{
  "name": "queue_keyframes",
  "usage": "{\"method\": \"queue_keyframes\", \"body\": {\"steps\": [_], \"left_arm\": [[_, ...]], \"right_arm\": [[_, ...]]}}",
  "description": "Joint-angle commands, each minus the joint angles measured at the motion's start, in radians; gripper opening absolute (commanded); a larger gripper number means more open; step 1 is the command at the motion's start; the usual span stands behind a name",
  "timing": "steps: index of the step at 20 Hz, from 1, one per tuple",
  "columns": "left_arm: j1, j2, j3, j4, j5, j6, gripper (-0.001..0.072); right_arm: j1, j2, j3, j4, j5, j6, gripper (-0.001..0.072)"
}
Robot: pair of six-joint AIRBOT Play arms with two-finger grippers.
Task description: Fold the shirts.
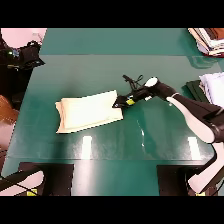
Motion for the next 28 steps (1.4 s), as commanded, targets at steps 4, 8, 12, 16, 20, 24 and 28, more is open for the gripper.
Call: {"method": "queue_keyframes", "body": {"steps": [4, 8, 12, 16, 20, 24, 28], "left_arm": [[-0.145, -0.001, 0.000, -0.025, 0.009, 0.000, 0.0025], [-0.275, -0.001, 0.000, -0.026, 0.036, -0.001, 0.0025], [-0.361, -0.001, 0.000, -0.026, 0.103, -0.001, 0.0026], [-0.424, -0.001, 0.000, -0.025, 0.185, -0.001, 0.0025], [-0.446, -0.009, 0.000, -0.031, 0.245, -0.002, 0.0026], [-0.446, -0.027, -0.002, -0.031, 0.241, -0.001, 0.0026], [-0.446, -0.036, -0.007, -0.031, 0.237, -0.001, 0.0025]], "right_arm": [[-0.043, -0.004, 0.184, 0.000, 0.016, -0.016, 0.0015], [-0.259, 0.143, 0.199, -0.117, 0.032, 0.008, 0.0015], [-0.556, 0.285, 0.199, -0.220, 0.053, 0.010, 0.0015], [-0.843, 0.343, 0.199, -0.218, 0.024, -0.004, 0.0015], [-1.033, 0.338, 0.199, -0.217, -0.023, -0.014, 0.0015], [-1.106, 0.339, 0.200, -0.206, -0.084, -0.028, 0.0015], [-1.108, 0.340, 0.329, -0.206, -0.045, -0.047, 0.0015]]}}
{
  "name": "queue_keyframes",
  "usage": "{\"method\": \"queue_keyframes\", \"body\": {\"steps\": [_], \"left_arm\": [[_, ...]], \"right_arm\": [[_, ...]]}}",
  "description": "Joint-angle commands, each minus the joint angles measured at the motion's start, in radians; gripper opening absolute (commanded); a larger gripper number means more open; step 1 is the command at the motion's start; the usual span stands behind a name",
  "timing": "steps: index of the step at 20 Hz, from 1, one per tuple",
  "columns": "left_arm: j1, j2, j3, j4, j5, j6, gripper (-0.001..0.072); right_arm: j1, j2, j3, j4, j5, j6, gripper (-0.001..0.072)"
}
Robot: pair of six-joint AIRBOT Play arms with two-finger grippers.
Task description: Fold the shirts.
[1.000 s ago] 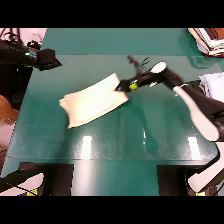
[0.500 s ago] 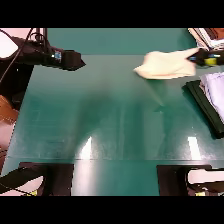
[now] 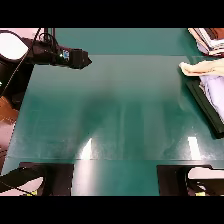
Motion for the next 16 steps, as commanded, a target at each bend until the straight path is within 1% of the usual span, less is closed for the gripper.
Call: {"method": "queue_keyframes", "body": {"steps": [1, 5, 7, 12, 16], "left_arm": [[-0.001, -0.005, -0.003, 0.000, 0.003, 0.001, 0.0026], [-0.001, -0.005, -0.003, 0.000, 0.003, 0.001, 0.0025], [-0.001, -0.005, -0.003, 0.000, -0.001, 0.002, 0.0026], [-0.001, -0.005, -0.003, 0.000, -0.005, 0.002, 0.0025], [-0.001, -0.005, -0.003, 0.000, -0.005, 0.002, 0.0026]], "right_arm": [[-0.020, 0.002, 0.131, 0.001, 0.037, -0.013, 0.0015], [-0.024, 0.002, 0.356, -0.001, 0.164, -0.012, 0.0015], [-0.034, 0.018, 0.390, -0.002, 0.209, -0.011, 0.0015], [-0.137, 0.175, 0.189, -0.022, 0.241, -0.013, 0.0015], [-0.254, 0.286, -0.004, -0.204, 0.309, -0.013, 0.0016]]}}
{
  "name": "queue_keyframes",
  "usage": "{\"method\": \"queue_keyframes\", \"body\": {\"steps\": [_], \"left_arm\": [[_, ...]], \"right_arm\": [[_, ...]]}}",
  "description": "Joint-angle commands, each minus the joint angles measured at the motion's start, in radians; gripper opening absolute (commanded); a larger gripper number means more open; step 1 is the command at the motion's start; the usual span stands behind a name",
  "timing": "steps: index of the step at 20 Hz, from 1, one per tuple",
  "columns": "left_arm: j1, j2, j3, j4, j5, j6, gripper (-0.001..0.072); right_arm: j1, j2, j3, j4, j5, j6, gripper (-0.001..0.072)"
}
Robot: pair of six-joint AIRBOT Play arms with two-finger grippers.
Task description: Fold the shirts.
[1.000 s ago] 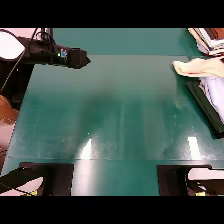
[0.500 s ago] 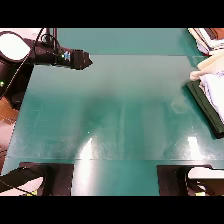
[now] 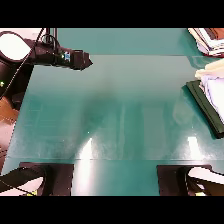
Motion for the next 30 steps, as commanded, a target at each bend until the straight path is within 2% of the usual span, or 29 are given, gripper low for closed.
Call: {"method": "queue_keyframes", "body": {"steps": [1, 5, 6, 9, 12, 16, 19, 23, 25, 26, 27, 28, 29, 30], "left_arm": [[-0.001, 0.000, 0.000, 0.001, -0.002, 0.000, 0.0026], [-0.001, 0.000, 0.000, 0.005, -0.025, 0.001, 0.0026], [-0.001, 0.000, 0.000, 0.006, -0.027, 0.001, 0.0026], [-0.001, 0.000, 0.000, 0.006, -0.027, 0.001, 0.0026], [-0.001, 0.000, 0.000, 0.006, -0.026, 0.001, 0.0026], [-0.001, 0.000, 0.000, 0.006, -0.016, 0.000, 0.0026], [-0.001, 0.000, 0.000, 0.008, -0.017, 0.000, 0.0026], [-0.001, 0.000, 0.000, 0.003, -0.016, 0.000, 0.0026], [-0.001, 0.000, 0.000, 0.003, -0.016, 0.000, 0.0026], [-0.001, 0.000, 0.000, 0.003, -0.016, 0.000, 0.0026], [-0.001, 0.000, 0.000, 0.003, -0.016, 0.000, 0.0026], [-0.001, 0.000, 0.000, 0.003, -0.016, 0.000, 0.0026], [-0.001, 0.000, 0.000, 0.003, -0.016, 0.000, 0.0026], [-0.001, 0.000, 0.000, 0.003, -0.016, 0.000, 0.0026]], "right_arm": [[-0.101, 0.100, -0.174, -0.156, 0.061, 0.000, 0.0016], [-0.195, 0.189, -0.392, -0.354, 0.066, 0.000, 0.0028], [-0.209, 0.203, -0.431, -0.401, 0.063, 0.000, 0.0101], [-0.256, 0.211, -0.509, -0.476, 0.059, 0.001, 0.0383], [-0.273, 0.210, -0.513, -0.443, 0.051, 0.001, 0.0402], [-0.175, 0.210, -0.478, -0.174, 0.031, 0.001, 0.0401], [0.041, 0.210, -0.472, 0.013, 0.036, 0.001, 0.0389], [0.396, 0.195, -0.472, 0.004, 0.017, 0.001, 0.0373], [0.541, 0.178, -0.472, 0.004, 0.014, 0.001, 0.0285], [0.606, 0.166, -0.472, 0.004, 0.014, 0.000, 0.0284], [0.657, 0.155, -0.472, 0.004, 0.016, 0.000, 0.0250], [0.700, 0.145, -0.472, 0.004, 0.018, 0.000, 0.0102], [0.737, 0.135, -0.472, 0.004, 0.017, 0.000, 0.0016], [0.762, 0.127, -0.472, 0.005, 0.017, 0.000, 0.0017]]}}
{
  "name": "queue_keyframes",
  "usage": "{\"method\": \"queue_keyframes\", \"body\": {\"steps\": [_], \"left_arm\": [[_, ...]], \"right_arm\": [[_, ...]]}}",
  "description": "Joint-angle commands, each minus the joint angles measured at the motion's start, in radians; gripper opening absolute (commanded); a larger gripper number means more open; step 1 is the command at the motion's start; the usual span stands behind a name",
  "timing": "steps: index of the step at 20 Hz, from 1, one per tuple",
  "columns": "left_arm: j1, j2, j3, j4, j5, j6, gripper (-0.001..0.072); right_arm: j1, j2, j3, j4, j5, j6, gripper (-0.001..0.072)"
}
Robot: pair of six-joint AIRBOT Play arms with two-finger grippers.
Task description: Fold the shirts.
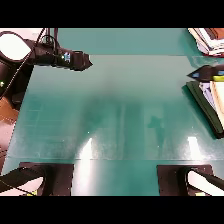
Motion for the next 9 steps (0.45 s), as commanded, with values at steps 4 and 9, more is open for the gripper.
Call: {"method": "queue_keyframes", "body": {"steps": [4, 9], "left_arm": [[-0.001, 0.000, 0.000, -0.001, 0.000, 0.000, 0.0026], [-0.001, 0.000, 0.000, -0.001, 0.000, 0.000, 0.0026]], "right_arm": [[0.163, -0.047, 0.001, 0.010, 0.000, 0.000, 0.0016], [0.155, -0.047, 0.001, 0.010, 0.000, 0.000, 0.0016]]}}
